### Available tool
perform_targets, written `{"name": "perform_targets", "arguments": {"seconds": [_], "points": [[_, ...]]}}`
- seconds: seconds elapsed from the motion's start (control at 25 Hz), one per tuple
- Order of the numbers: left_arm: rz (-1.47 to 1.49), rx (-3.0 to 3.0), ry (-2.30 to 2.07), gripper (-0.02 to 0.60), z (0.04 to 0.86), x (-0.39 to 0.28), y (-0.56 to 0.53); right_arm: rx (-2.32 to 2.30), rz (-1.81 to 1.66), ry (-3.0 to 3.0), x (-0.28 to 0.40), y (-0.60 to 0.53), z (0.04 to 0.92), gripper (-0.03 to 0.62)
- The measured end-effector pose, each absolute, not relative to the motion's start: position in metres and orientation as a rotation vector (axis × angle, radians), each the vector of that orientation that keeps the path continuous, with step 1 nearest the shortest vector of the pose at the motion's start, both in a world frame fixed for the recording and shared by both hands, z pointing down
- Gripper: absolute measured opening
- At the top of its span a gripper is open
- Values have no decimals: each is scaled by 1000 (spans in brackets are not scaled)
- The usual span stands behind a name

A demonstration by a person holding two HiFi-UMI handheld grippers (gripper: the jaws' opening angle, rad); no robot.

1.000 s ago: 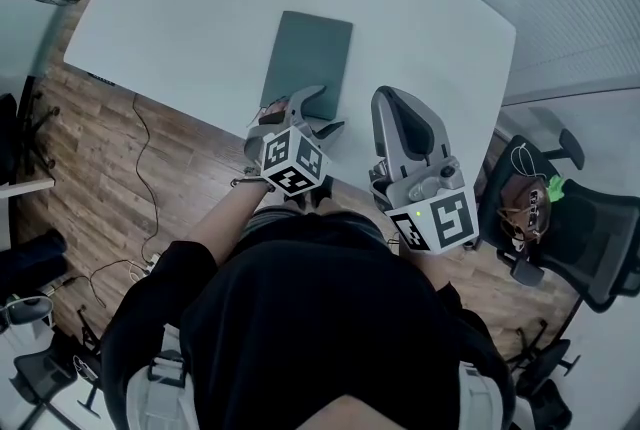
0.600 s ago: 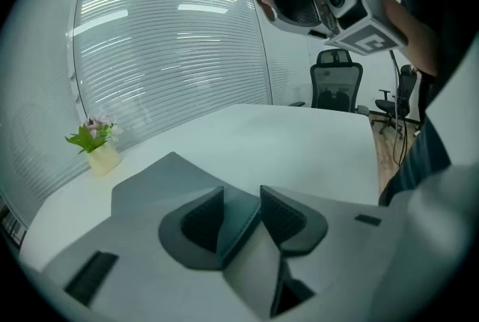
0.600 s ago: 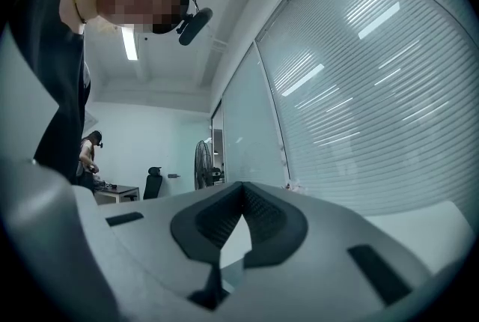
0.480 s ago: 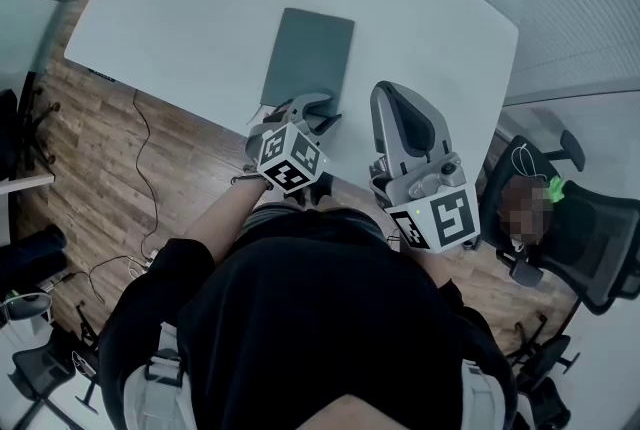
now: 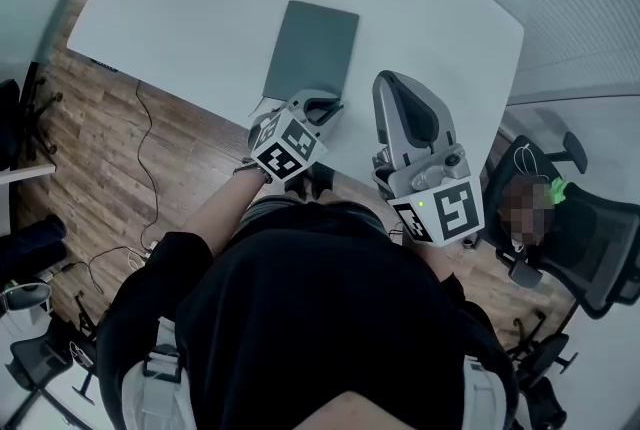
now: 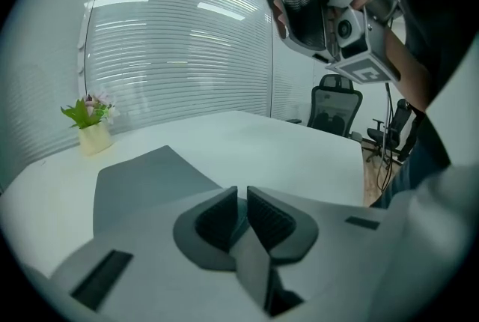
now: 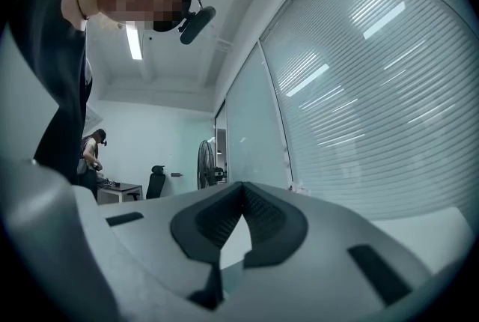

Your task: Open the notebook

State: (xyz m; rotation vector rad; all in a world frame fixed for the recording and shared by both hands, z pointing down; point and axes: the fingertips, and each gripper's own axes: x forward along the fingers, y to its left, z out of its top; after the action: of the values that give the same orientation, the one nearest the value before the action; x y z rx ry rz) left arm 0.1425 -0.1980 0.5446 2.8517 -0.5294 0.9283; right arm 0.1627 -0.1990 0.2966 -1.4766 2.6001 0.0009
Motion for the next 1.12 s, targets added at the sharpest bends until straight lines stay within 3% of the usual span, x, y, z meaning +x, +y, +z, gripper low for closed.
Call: {"name": "perform_targets", "arguments": {"seconds": [0.28, 1.12], "points": [[839, 2792, -502, 20, 539, 142, -201, -1465, -7, 2592, 167, -204, 296, 5], [534, 2802, -651, 15, 483, 128, -211, -1284, -19, 2660, 162, -229, 302, 5]]}}
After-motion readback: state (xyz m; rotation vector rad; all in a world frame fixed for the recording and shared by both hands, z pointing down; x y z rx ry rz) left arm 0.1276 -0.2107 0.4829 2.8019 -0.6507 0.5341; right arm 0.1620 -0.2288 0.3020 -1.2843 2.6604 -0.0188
